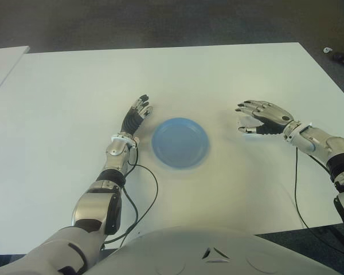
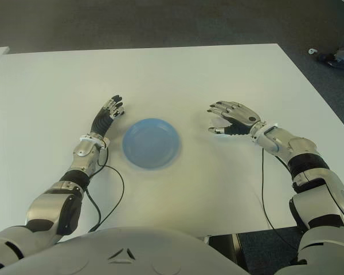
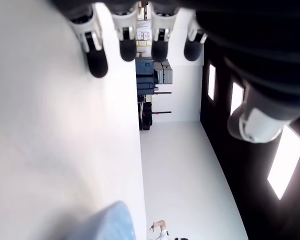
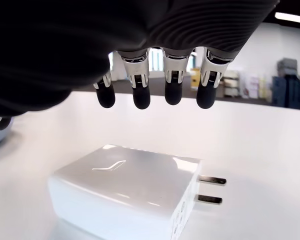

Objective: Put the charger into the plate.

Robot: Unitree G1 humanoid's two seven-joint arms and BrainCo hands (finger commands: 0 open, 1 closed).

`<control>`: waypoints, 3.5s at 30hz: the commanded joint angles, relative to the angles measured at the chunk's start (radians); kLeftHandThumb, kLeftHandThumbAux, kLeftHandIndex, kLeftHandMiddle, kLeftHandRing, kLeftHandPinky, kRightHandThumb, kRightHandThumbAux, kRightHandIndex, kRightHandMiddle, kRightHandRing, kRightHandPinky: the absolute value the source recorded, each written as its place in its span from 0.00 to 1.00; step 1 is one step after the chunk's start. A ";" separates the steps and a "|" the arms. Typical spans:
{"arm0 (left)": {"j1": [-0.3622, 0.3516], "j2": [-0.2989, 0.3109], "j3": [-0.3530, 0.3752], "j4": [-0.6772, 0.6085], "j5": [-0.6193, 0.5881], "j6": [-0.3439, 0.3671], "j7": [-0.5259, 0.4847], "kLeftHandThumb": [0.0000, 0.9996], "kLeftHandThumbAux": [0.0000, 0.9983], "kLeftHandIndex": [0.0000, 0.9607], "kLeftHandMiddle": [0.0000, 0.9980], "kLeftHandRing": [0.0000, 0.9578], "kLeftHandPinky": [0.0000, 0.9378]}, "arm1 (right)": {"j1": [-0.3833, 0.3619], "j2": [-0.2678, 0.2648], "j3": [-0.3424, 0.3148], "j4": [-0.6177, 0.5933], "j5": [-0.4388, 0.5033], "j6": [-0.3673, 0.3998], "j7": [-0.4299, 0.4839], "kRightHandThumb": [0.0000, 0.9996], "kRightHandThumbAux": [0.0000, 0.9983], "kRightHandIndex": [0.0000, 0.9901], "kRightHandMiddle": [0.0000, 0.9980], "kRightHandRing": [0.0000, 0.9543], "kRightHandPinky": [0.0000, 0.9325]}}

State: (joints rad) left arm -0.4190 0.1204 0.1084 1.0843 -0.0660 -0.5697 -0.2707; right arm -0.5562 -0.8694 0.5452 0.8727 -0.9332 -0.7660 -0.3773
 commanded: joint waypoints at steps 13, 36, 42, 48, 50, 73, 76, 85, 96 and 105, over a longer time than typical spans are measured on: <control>0.034 0.014 -0.014 0.048 0.022 0.064 -0.005 0.00 0.48 0.00 0.00 0.00 0.01 | -0.115 -0.033 0.155 0.004 -0.294 0.025 -0.272 0.39 0.07 0.00 0.00 0.00 0.00; 0.048 0.009 -0.001 0.025 0.004 0.064 -0.014 0.00 0.48 0.00 0.01 0.00 0.02 | -0.268 0.078 0.360 0.280 -0.444 0.174 -0.456 0.46 0.09 0.00 0.00 0.00 0.00; 0.054 0.014 0.003 0.021 -0.003 0.066 -0.027 0.00 0.49 0.00 0.01 0.01 0.02 | -0.277 0.110 0.378 0.336 -0.428 0.205 -0.461 0.47 0.08 0.00 0.00 0.00 0.00; 0.056 0.019 0.002 0.021 -0.004 0.065 -0.032 0.00 0.49 0.00 0.01 0.01 0.02 | -0.279 0.122 0.386 0.365 -0.409 0.210 -0.469 0.49 0.08 0.00 0.00 0.00 0.00; 0.056 0.020 0.001 0.021 -0.004 0.063 -0.033 0.00 0.50 0.00 0.01 0.00 0.02 | -0.280 0.124 0.389 0.371 -0.406 0.211 -0.471 0.50 0.08 0.00 0.00 0.00 0.00; 0.066 0.033 0.003 0.015 -0.009 0.046 -0.050 0.00 0.46 0.00 0.03 0.02 0.04 | -0.270 0.141 0.450 0.426 -0.406 0.234 -0.498 0.50 0.09 0.00 0.00 0.00 0.00; 0.068 0.035 0.000 0.014 -0.007 0.045 -0.053 0.00 0.46 0.00 0.03 0.02 0.04 | -0.269 0.142 0.460 0.428 -0.409 0.236 -0.507 0.50 0.09 0.00 0.00 0.00 0.00; 0.072 0.047 -0.014 0.007 0.006 0.048 -0.067 0.00 0.45 0.00 0.02 0.02 0.05 | -0.260 0.140 0.482 0.433 -0.405 0.245 -0.526 0.51 0.10 0.00 0.00 0.00 0.00; 0.078 0.058 -0.023 -0.003 0.007 0.051 -0.083 0.00 0.45 0.00 0.01 0.01 0.04 | -0.221 0.135 0.488 0.434 -0.389 0.246 -0.548 0.48 0.11 0.00 0.00 0.00 0.00; 0.077 0.066 -0.024 -0.004 0.002 0.070 -0.115 0.00 0.44 0.01 0.00 0.00 0.02 | -0.197 0.154 0.478 0.444 -0.349 0.256 -0.538 0.45 0.10 0.00 0.00 0.00 0.00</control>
State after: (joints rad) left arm -0.3861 0.1820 0.0982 1.0500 -0.0793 -0.5620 -0.3635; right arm -0.7943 -0.7448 1.0105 1.3075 -1.2830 -0.5147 -0.9364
